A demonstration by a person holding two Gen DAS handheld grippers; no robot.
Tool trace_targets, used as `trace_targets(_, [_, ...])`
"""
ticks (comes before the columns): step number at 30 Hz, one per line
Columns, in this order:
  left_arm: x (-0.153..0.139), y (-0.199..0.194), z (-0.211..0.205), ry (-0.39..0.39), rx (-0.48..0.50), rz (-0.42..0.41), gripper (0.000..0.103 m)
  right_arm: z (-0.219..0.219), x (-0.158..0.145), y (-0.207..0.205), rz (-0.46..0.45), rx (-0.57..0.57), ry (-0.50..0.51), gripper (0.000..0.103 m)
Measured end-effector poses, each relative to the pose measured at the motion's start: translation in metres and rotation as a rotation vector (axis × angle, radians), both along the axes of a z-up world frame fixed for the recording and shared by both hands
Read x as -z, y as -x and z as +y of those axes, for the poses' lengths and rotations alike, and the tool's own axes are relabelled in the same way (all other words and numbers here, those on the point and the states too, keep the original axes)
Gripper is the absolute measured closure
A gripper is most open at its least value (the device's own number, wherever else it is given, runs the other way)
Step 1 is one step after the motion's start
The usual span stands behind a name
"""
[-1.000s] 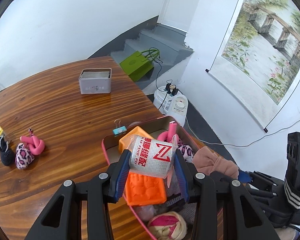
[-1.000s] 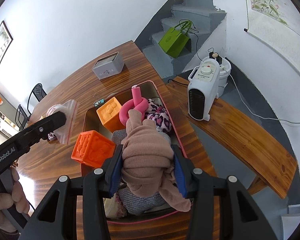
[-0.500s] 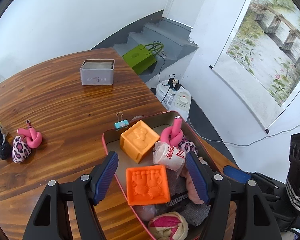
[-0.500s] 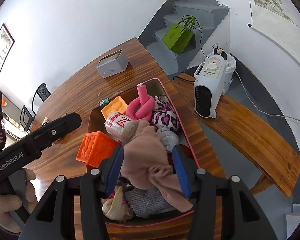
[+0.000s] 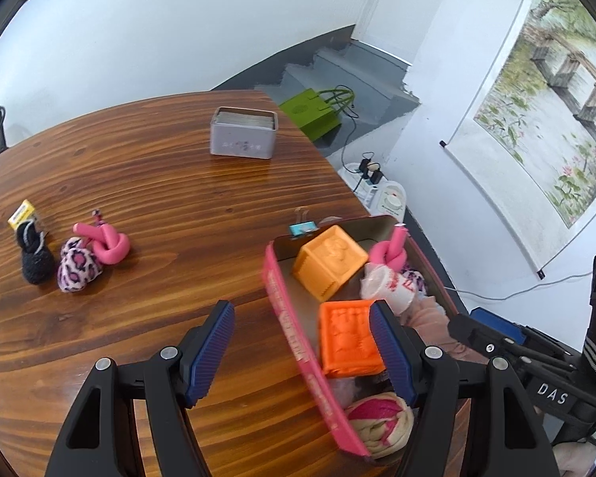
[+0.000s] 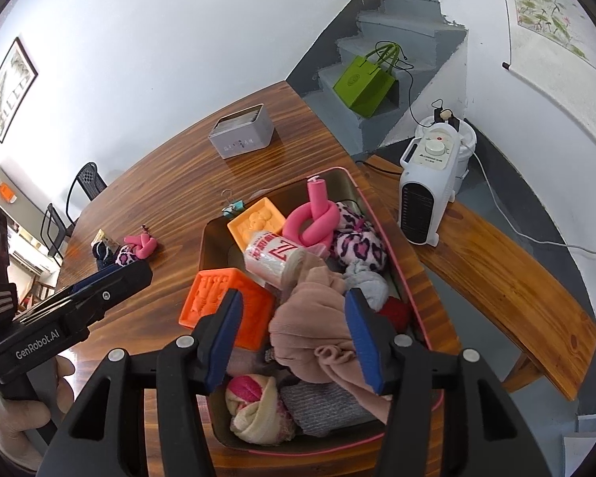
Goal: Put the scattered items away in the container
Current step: 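Move both tools back over the remaining items on the table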
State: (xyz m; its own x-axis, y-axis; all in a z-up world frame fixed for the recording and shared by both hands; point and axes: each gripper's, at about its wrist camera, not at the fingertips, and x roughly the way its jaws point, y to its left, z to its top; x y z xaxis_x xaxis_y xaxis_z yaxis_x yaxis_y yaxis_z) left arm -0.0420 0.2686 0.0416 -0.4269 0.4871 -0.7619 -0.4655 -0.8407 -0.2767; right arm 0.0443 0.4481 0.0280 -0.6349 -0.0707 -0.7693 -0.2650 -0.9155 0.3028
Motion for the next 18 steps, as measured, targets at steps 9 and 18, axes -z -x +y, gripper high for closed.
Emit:
trace_targets(9, [0.002, 0.005, -0.068, 0.005, -0.115, -0.005, 0.031, -0.03, -0.015, 0.01, 0.034, -0.013, -0.015, 0.045])
trace_targets(18, [0.011, 0.023, -0.152, 0.025, -0.253, -0.012, 0.031, -0.088, -0.022, 0.032, 0.054, -0.096, -0.016, 0.041])
